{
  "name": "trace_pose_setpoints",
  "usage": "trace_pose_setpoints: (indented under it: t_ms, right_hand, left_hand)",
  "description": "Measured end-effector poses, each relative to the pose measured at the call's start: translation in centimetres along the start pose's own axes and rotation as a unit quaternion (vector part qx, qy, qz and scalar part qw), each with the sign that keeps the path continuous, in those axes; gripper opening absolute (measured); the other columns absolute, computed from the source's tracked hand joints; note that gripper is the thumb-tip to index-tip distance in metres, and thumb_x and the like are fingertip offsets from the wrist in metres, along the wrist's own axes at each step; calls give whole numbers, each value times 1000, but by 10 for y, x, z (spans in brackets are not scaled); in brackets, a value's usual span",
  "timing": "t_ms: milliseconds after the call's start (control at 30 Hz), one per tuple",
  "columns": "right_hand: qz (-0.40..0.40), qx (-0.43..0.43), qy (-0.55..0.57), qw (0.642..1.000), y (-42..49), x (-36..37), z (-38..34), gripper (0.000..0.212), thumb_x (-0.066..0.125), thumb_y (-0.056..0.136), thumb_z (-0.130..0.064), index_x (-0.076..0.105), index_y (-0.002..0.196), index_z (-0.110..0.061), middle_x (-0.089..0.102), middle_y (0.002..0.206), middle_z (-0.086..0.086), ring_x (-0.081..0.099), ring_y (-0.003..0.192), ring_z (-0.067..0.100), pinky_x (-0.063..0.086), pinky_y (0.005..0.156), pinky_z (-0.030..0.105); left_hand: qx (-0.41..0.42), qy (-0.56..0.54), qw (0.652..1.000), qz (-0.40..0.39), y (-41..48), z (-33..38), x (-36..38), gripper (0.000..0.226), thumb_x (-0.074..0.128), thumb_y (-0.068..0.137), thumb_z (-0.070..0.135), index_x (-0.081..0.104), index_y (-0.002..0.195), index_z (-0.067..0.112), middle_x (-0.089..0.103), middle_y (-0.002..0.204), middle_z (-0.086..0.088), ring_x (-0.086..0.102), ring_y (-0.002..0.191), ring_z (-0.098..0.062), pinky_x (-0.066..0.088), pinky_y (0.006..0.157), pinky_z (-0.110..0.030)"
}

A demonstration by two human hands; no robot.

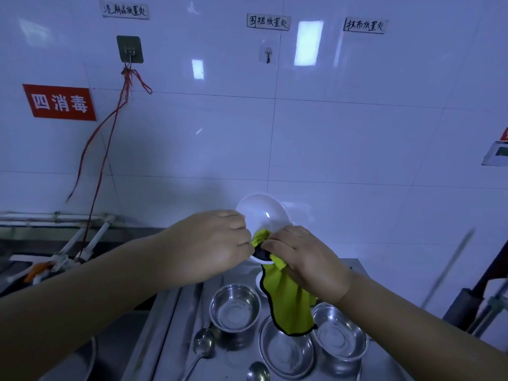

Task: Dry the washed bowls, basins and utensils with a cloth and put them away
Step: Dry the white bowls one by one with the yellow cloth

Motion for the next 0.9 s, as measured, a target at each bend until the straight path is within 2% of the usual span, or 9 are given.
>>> trace_pose_setpoints:
  t_ms: [167,267,333,400,467,567,667,767,900]
  right_hand:
    - [-2,-13,34,999,-1,-6,-1,49,47,77,10,48,121,-10,61,115,9,53,106,24,41,93,32]
    - [77,52,92,991,-8,-28,16,59,51,76,11,45,131,-8,50,133,6,47,122,22,33,106,27]
    - [150,137,131,970,-14,-40,34,67,52,70,12,44,132,-13,48,132,-6,45,124,11,31,105,21]
    - [169,204,178,948,-13,-38,43,78,52,67,13,40,137,-19,44,138,-10,39,130,2,30,107,19]
    - [146,216,215,941,-6,-28,33,85,51,67,13,33,145,-15,32,151,-2,27,140,7,24,113,22]
    - [127,146,209,958,7,-19,-3,79,45,67,14,32,144,-3,21,156,12,16,145,24,18,117,34]
    - [141,110,198,964,9,-15,-21,65,43,74,3,41,139,-3,25,154,11,16,145,28,18,117,42]
    - [180,166,255,935,6,-20,4,53,38,81,-8,47,133,-13,38,146,-2,28,140,18,24,113,29]
    - [211,333,456,798,0,-8,51,46,38,78,-9,58,115,-28,62,103,-23,55,95,1,41,81,16]
  left_hand:
    - [-41,3,999,-7,2,0,-1,19,65,62,-1,62,66,17,54,60,3,53,56,-18,46,53,-26]
    - [-211,-150,966,7,-14,-26,5,18,62,72,15,69,84,26,63,73,12,62,68,-14,47,54,-23]
    - [-385,-315,866,46,-31,-49,14,17,56,85,20,71,91,28,68,80,16,64,76,-7,48,64,-23]
    - [-495,-511,696,91,-43,-52,36,18,61,88,11,72,90,26,73,85,13,67,81,-4,49,75,-21]
    - [-532,-627,553,137,-42,-44,49,19,61,88,4,73,93,18,75,89,4,69,86,-9,50,79,-22]
    - [-558,-692,417,189,-37,-35,58,16,60,87,2,73,89,10,75,85,-5,70,78,-15,55,75,-27]
    - [-552,-715,384,195,-30,-30,60,16,57,87,-1,72,91,2,73,87,-15,69,78,-21,58,74,-29]
    - [-549,-728,363,191,-29,-24,62,15,57,88,0,70,95,3,74,89,-11,70,79,-19,58,70,-27]
    - [-553,-735,333,206,-31,-20,62,14,58,86,-1,69,91,7,75,84,-7,71,74,-15,59,69,-26]
Point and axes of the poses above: each hand's wrist, its own y-axis towards the middle knuckle, its own x-axis out of the palm, z = x × y, the point moved 9 cm from there along y, towards the middle knuckle
